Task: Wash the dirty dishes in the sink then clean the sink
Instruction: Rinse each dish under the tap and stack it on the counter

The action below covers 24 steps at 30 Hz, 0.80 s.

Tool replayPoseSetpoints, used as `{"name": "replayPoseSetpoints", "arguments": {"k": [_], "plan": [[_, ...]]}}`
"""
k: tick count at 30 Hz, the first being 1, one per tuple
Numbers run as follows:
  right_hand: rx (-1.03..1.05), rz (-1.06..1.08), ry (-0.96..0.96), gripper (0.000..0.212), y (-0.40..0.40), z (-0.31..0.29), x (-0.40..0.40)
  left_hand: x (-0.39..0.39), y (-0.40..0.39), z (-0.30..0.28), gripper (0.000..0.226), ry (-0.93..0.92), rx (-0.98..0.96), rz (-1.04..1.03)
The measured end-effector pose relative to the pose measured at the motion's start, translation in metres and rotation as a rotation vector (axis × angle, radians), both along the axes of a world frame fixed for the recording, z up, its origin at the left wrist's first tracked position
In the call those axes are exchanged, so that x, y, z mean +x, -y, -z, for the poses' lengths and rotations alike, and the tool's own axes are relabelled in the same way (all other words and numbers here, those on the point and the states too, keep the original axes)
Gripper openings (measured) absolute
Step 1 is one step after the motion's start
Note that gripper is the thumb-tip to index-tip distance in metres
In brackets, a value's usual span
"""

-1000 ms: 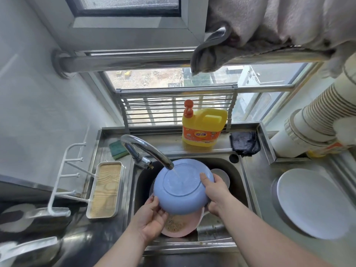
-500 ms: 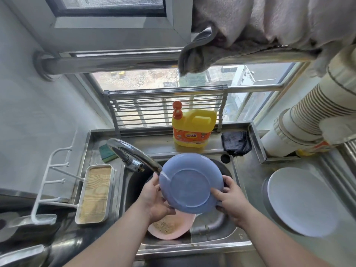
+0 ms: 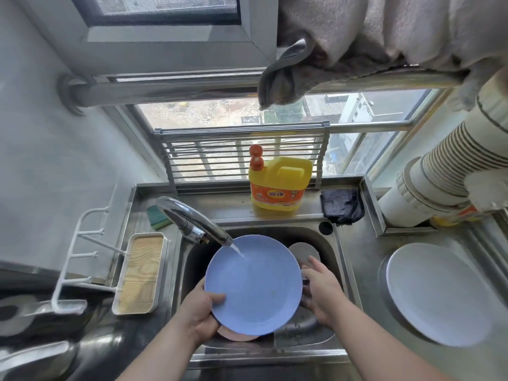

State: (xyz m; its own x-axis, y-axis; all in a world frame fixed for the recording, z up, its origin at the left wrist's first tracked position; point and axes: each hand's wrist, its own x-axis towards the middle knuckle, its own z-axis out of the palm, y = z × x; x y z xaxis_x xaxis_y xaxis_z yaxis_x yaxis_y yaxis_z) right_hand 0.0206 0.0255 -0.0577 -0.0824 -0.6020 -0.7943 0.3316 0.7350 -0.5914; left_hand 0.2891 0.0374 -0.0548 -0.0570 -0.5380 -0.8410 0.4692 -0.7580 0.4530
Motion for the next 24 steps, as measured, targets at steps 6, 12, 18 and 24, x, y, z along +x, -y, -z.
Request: {"name": "replayPoseSetpoints", "arguments": {"k": [6,12,18,24], "plan": [[0.039,-0.285,-0.063,0.037,0.002,0.004,0.039,0.001,-0.021,-0.005,0.054,0.16,-0.039,-0.193],[-0.034,-0.401,-0.064,0.03,0.009,0.008,0.073,0.01,-0.033,-0.006,0.043,0.168,-0.033,-0.378],[-0.056,-0.043,0.09,0.047,0.019,0.027,0.086,0.013,-0.045,0.0,0.041,0.177,0.049,-0.303],[-0.115,-0.017,-0.039,0.015,0.035,0.02,0.073,-0.004,-0.056,0.009,0.037,0.035,0.187,-0.191]]}}
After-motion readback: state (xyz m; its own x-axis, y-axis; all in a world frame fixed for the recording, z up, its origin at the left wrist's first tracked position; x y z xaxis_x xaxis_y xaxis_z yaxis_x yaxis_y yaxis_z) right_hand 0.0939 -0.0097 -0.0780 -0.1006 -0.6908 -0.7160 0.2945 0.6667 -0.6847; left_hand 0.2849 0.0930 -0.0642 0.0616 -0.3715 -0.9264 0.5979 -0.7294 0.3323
